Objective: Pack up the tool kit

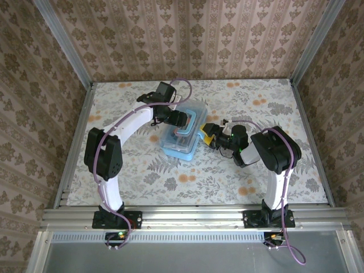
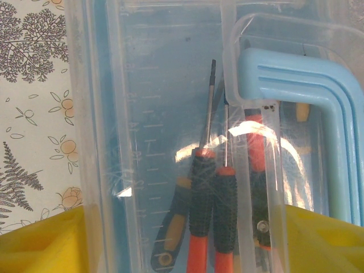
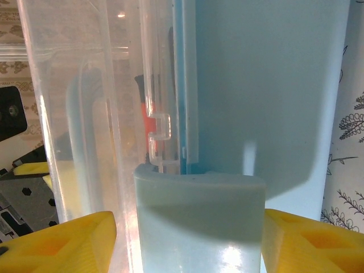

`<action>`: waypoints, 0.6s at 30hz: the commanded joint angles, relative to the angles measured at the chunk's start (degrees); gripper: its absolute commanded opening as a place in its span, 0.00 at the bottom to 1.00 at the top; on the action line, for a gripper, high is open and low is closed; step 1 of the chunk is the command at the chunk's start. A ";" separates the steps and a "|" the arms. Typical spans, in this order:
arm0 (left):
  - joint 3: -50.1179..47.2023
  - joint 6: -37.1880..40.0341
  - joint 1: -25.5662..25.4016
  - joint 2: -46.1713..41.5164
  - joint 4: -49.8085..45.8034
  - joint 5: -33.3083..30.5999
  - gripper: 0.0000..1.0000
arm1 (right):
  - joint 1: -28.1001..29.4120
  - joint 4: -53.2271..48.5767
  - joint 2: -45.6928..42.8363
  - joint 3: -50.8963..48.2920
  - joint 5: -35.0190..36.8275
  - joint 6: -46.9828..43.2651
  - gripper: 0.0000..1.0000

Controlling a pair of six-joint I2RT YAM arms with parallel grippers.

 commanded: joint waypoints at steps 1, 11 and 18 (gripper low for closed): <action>-3.02 -0.36 -1.21 5.09 -5.48 5.01 0.45 | 0.29 -1.44 -0.53 0.94 0.90 -1.42 0.70; -3.44 -1.44 -1.47 5.40 -5.14 4.11 0.45 | -1.92 -6.05 -3.01 -1.10 1.41 -3.87 0.81; -3.13 -3.49 -1.73 6.15 -5.93 0.88 0.46 | -4.43 -17.08 -9.17 -2.56 1.74 -9.37 0.83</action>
